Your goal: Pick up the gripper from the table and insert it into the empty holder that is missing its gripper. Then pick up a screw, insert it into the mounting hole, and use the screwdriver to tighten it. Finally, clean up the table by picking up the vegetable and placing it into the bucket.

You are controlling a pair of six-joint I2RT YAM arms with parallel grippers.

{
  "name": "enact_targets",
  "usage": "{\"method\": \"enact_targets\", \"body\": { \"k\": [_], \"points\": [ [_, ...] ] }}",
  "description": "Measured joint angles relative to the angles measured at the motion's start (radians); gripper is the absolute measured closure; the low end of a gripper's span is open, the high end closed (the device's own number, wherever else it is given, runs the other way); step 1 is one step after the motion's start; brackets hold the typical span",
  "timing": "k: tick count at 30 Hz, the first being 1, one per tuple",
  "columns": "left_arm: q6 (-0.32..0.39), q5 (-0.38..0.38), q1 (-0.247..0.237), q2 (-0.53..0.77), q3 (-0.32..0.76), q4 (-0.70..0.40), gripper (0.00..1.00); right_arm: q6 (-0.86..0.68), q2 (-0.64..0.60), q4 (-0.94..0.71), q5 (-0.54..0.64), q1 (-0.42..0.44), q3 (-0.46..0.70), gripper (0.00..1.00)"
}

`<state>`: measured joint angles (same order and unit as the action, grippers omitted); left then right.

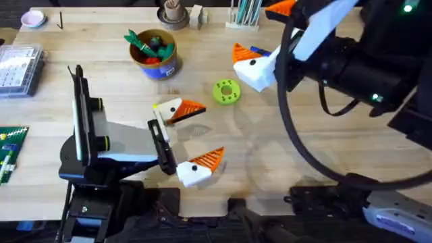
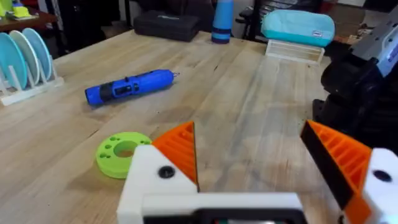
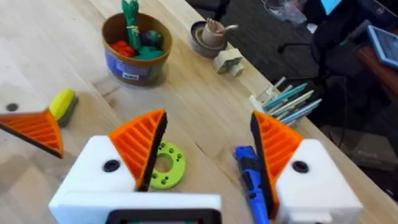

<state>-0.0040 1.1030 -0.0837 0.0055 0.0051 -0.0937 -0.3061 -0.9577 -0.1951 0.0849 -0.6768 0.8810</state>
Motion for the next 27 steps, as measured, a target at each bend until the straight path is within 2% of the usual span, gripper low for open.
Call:
{"method": "enact_targets", "body": {
  "k": [6, 14, 16, 19, 23, 27],
  "points": [
    [0.0, -0.015, 0.0, 0.0, 0.0, 0.0, 0.007, 0.0, 0.002, 0.0, 0.0, -0.038, 0.0, 0.151],
    [-0.009, -0.111, 0.0, 0.0, 0.012, -0.012, 0.008, 0.0, 0.002, 0.0, -0.003, -0.043, 0.0, 0.15],
    [-0.015, -0.174, 0.0, 0.0, 0.056, -0.094, 0.008, 0.0, 0.002, 0.0, -0.003, -0.043, 0.0, 0.15],
    [-0.019, -0.31, 0.0, 0.0, 0.163, -0.269, 0.008, 0.0, 0.002, 0.0, -0.003, -0.043, 0.0, 0.151],
    [-0.01, -0.548, 0.0, 0.004, 0.361, -0.517, 0.008, 0.0, 0.002, 0.0, -0.003, -0.043, 0.0, 0.151],
    [0.022, -0.785, 0.0, 0.058, 0.568, -0.706, 0.008, 0.0, 0.002, 0.002, -0.003, -0.043, 0.0, 0.151]
  ]
}}
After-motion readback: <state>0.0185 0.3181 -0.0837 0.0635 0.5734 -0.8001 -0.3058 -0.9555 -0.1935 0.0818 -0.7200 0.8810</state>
